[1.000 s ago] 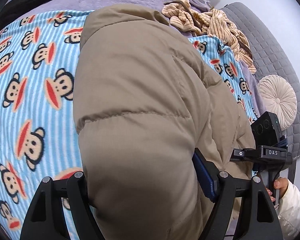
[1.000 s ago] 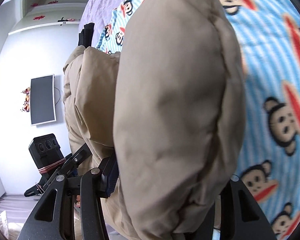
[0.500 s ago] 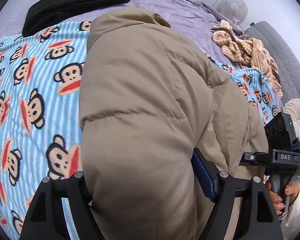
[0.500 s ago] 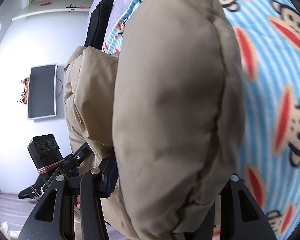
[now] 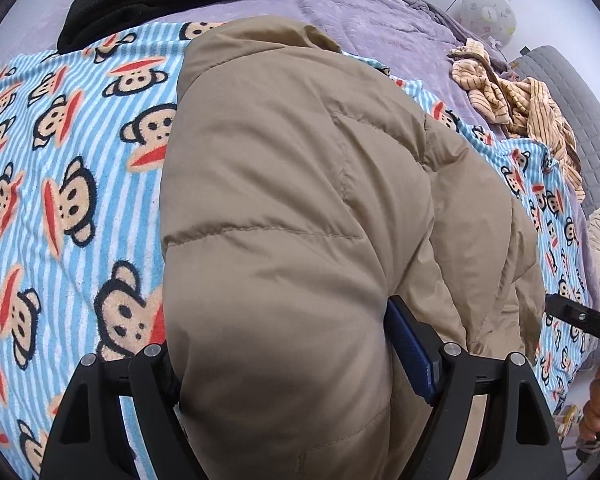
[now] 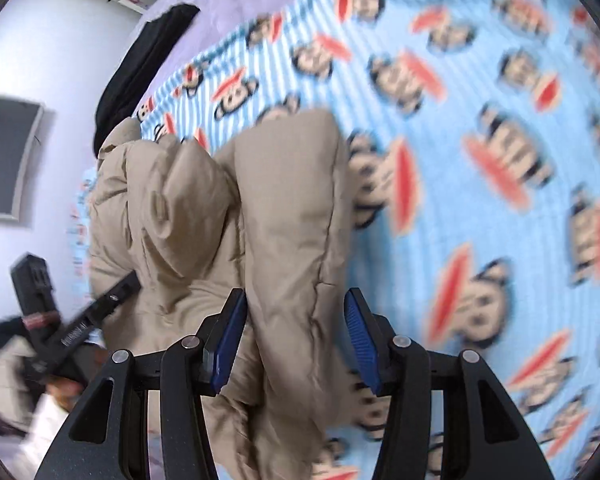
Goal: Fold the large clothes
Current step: 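Fold the lifted jacket over onto itself with both tools, then press the folded bundle flat and open both tools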
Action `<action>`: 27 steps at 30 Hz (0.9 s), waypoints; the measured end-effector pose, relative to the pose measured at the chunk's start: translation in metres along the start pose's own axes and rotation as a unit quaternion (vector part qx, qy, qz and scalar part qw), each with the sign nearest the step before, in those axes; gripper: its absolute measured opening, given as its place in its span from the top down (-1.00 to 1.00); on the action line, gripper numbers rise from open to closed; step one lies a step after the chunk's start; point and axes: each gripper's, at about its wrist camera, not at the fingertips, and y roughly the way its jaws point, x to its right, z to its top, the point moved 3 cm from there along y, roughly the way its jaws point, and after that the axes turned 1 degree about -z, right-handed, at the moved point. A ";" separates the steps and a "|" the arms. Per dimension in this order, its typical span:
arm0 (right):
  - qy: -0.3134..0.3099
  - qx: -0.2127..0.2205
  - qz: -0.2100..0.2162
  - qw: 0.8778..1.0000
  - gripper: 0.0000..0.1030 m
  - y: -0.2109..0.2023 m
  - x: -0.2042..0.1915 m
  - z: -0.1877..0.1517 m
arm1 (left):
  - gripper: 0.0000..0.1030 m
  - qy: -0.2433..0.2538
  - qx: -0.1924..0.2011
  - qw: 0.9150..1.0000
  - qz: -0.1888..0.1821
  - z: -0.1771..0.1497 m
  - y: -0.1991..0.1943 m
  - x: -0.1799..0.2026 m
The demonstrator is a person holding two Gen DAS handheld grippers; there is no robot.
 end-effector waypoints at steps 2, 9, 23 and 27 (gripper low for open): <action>-0.024 0.035 0.004 0.999 0.07 -0.023 -0.013 -0.003 | -0.66 0.000 0.001 1.000 0.005 -0.001 0.001 0.000; -0.062 -0.021 0.038 0.997 0.60 0.008 -0.067 -0.045 | -0.73 0.005 -0.002 1.000 0.016 -0.003 0.001 0.002; -0.036 -0.046 0.009 0.998 0.69 0.068 -0.029 -0.075 | -0.79 0.024 0.055 0.996 0.071 0.002 -0.024 0.011; -0.045 -0.038 0.013 0.998 0.69 0.070 -0.025 -0.081 | -0.79 0.003 0.081 0.993 0.080 0.028 -0.036 0.001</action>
